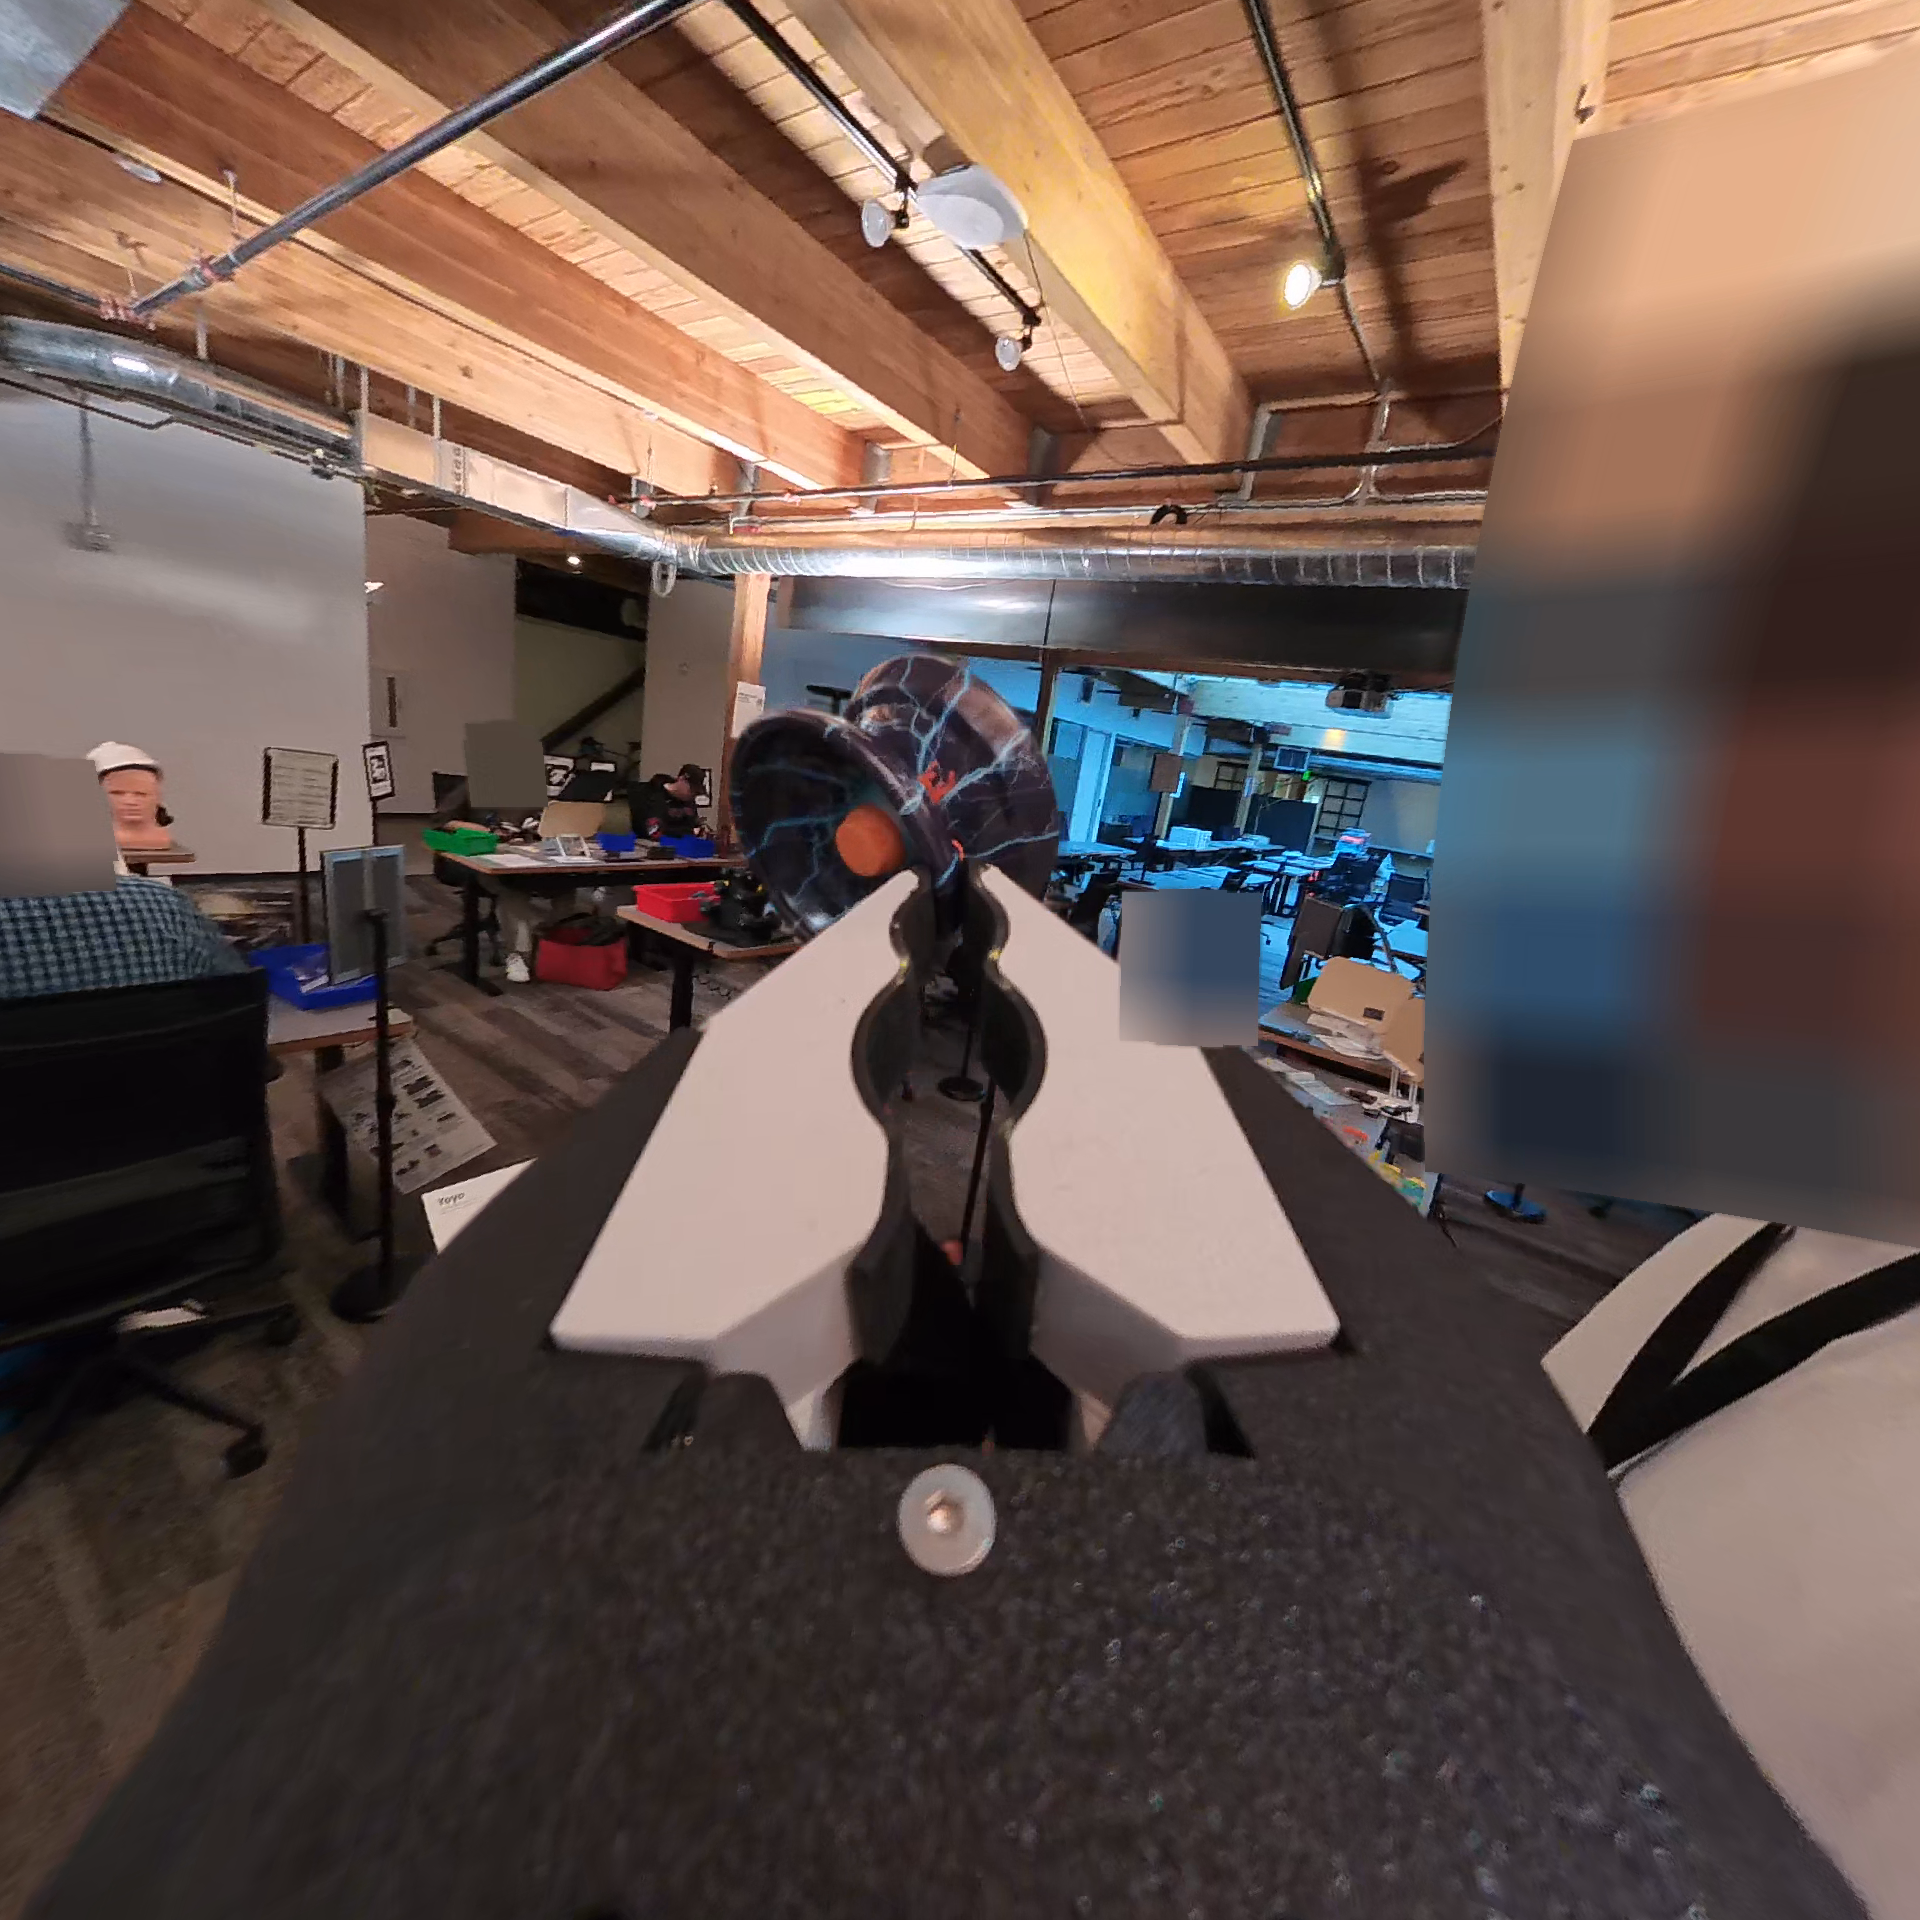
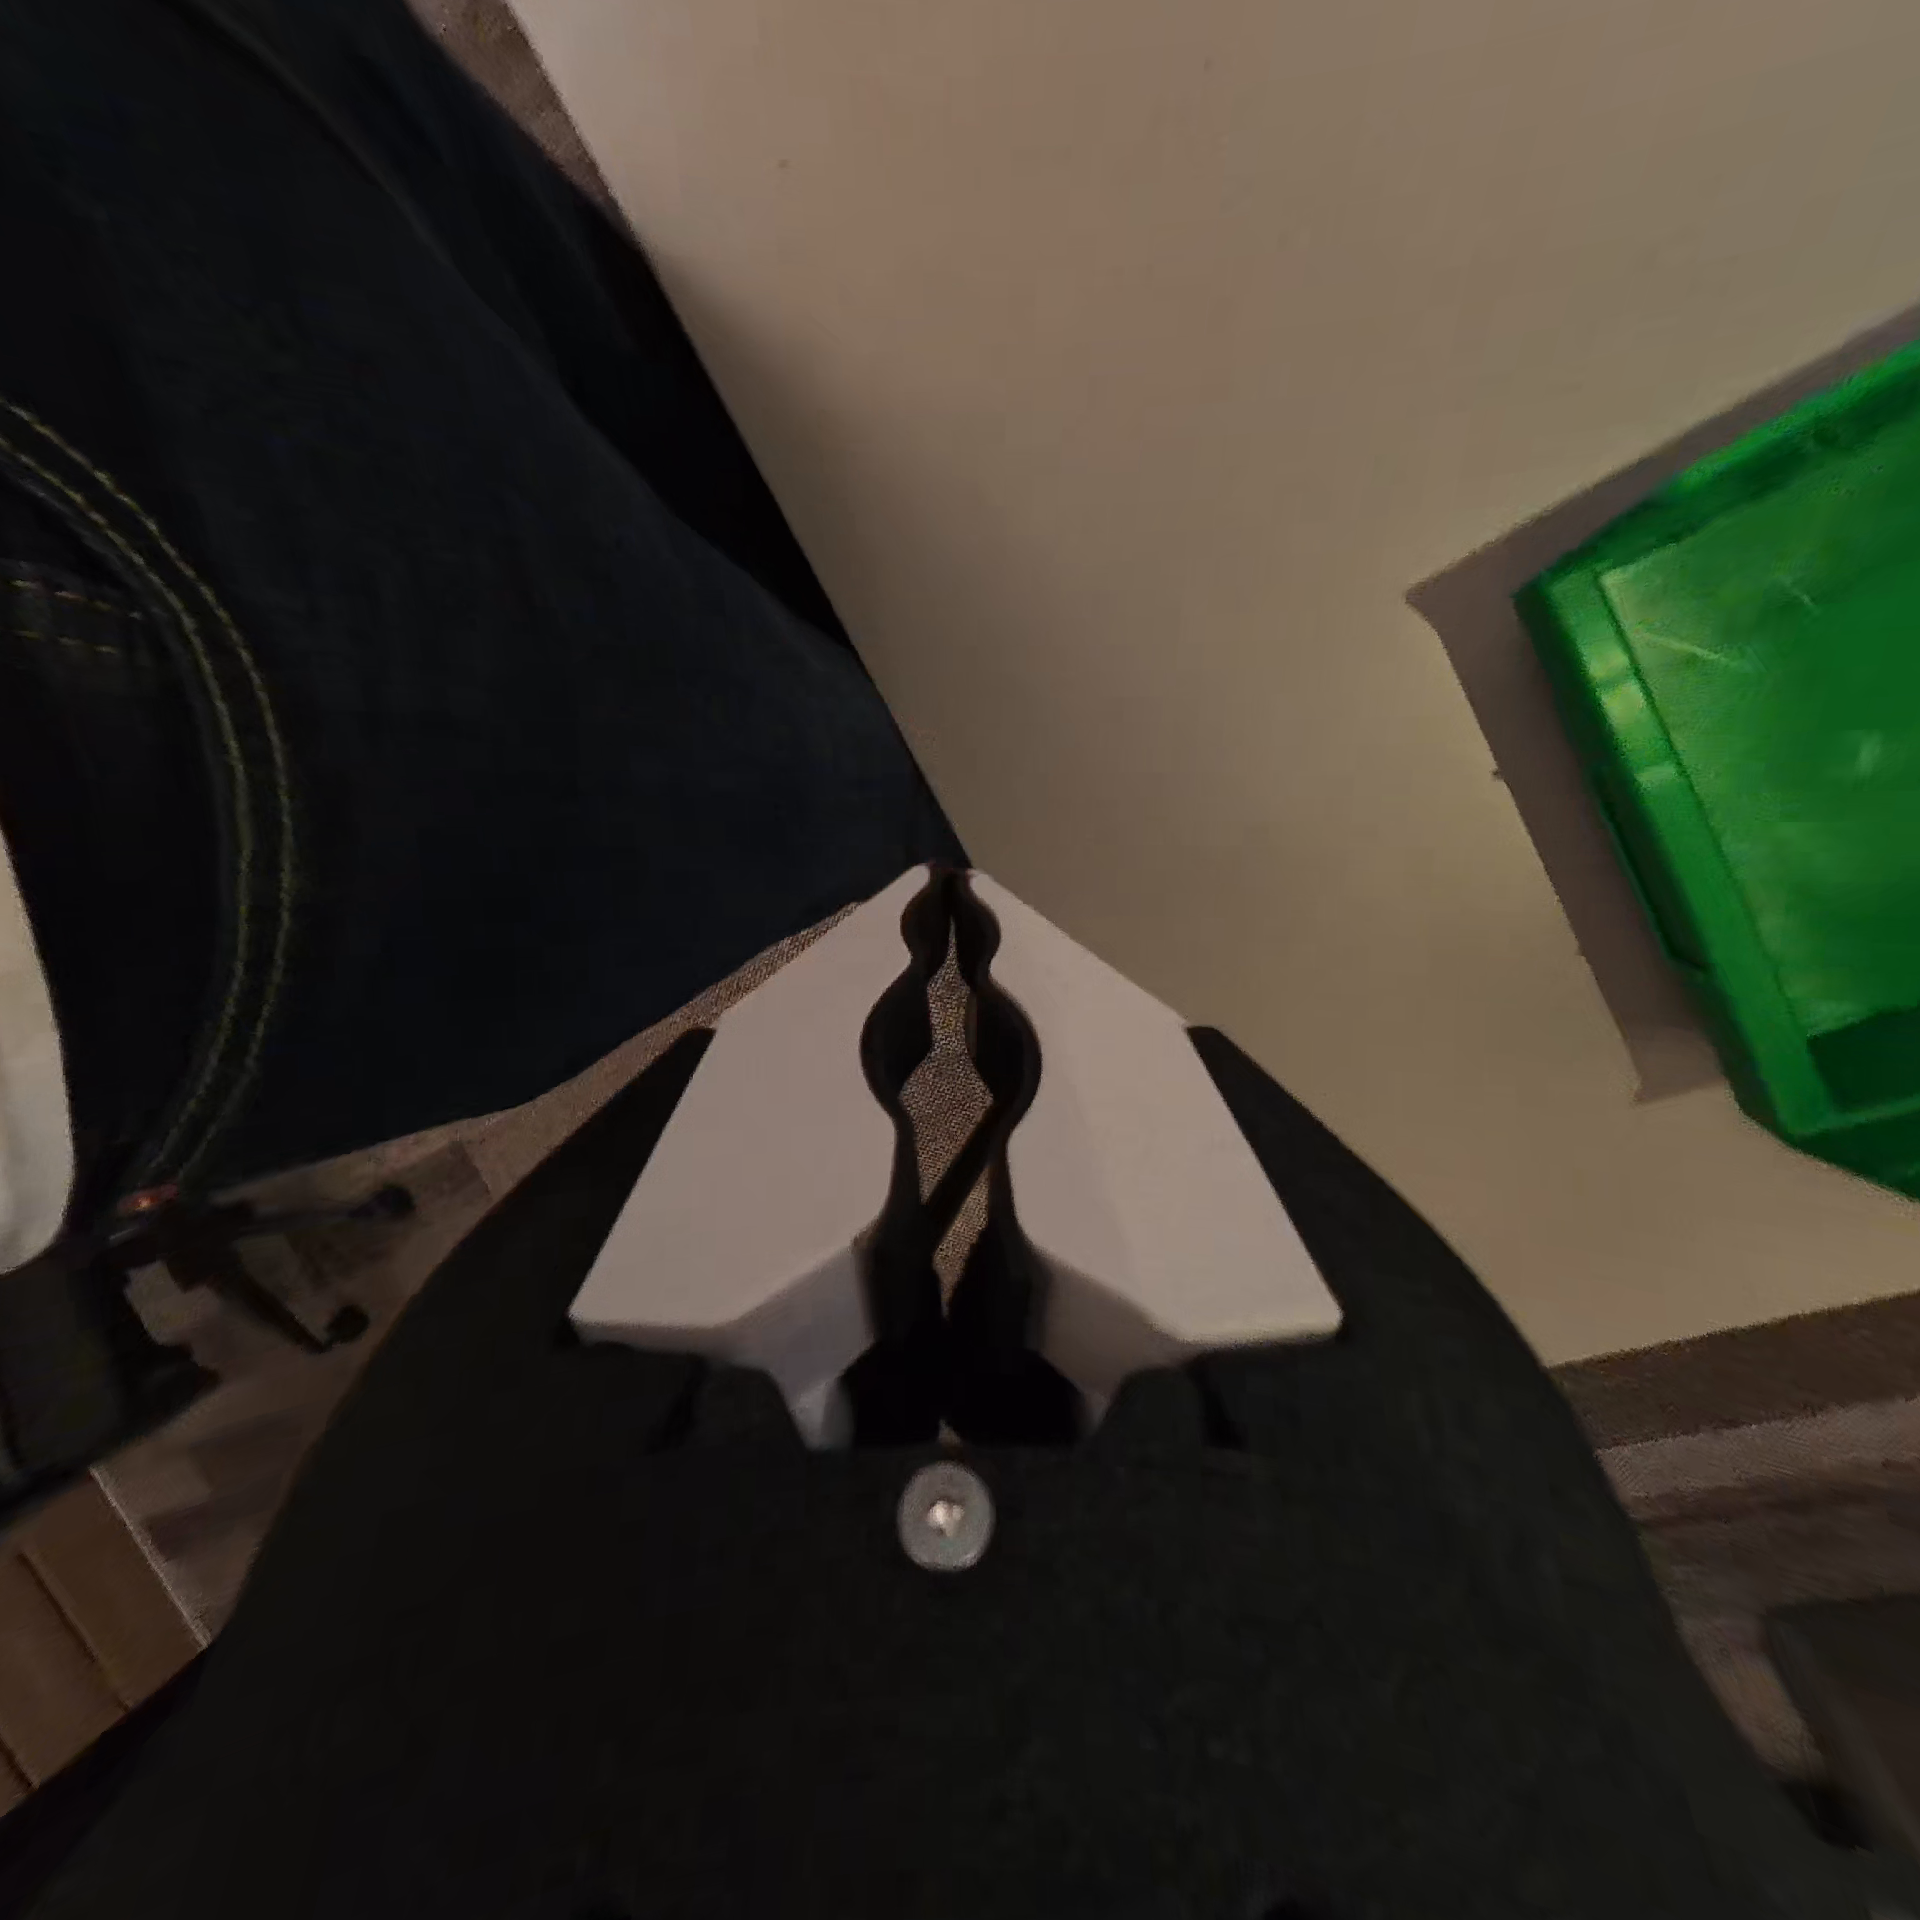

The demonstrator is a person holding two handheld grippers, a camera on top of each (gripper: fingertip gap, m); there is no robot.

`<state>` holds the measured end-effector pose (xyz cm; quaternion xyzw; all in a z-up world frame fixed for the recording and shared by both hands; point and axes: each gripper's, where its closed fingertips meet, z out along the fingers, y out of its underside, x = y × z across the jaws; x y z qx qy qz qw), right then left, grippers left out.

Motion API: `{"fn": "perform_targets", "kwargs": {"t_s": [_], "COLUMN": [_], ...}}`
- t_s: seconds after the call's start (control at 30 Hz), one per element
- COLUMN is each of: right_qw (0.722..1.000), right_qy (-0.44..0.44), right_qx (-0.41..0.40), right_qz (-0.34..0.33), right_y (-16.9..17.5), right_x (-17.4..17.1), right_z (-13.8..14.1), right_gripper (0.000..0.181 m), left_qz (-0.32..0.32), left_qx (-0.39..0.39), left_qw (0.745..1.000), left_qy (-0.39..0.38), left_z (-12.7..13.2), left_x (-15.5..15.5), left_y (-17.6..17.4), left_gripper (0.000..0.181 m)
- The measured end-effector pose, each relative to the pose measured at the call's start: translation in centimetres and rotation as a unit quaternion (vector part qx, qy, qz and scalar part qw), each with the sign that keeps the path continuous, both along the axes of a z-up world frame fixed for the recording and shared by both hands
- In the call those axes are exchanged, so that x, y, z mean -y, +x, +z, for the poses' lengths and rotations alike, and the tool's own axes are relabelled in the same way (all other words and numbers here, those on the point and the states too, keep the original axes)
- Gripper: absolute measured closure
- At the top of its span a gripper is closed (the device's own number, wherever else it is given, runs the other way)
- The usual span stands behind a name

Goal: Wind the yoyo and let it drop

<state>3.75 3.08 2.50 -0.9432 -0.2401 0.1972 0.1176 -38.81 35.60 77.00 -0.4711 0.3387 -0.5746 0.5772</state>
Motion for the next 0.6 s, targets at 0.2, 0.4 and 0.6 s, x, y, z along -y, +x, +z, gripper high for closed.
{"fn": "perform_targets", "kwargs": {"t_s": [0.2,0.4,0.6], "right_qw": [0.995,0.958,0.923], "right_qy": [0.042,0.242,0.342], "right_qx": [-0.033,-0.098,-0.147], "right_qz": [-0.090,-0.120,-0.098], "right_y": [2.6,0.1,-4.9], "right_x": [-2.3,-9.9,-15.4], "right_z": [2.8,12.4,21.5], "right_gripper": [0.181,0.173,0.141], "left_qz": [-0.038,-0.083,-0.067], "left_qx": [-0.012,-0.032,-0.082], "left_qw": [0.999,0.996,0.994], "left_qy": [-0.008,-0.005,0.009], "left_z": [-0.7,-1.4,-3.2], "left_x": [0.7,2.5,3.3], "left_y": [1.6,5.0,8.5], "left_gripper": [0.181,0.181,0.180]}}
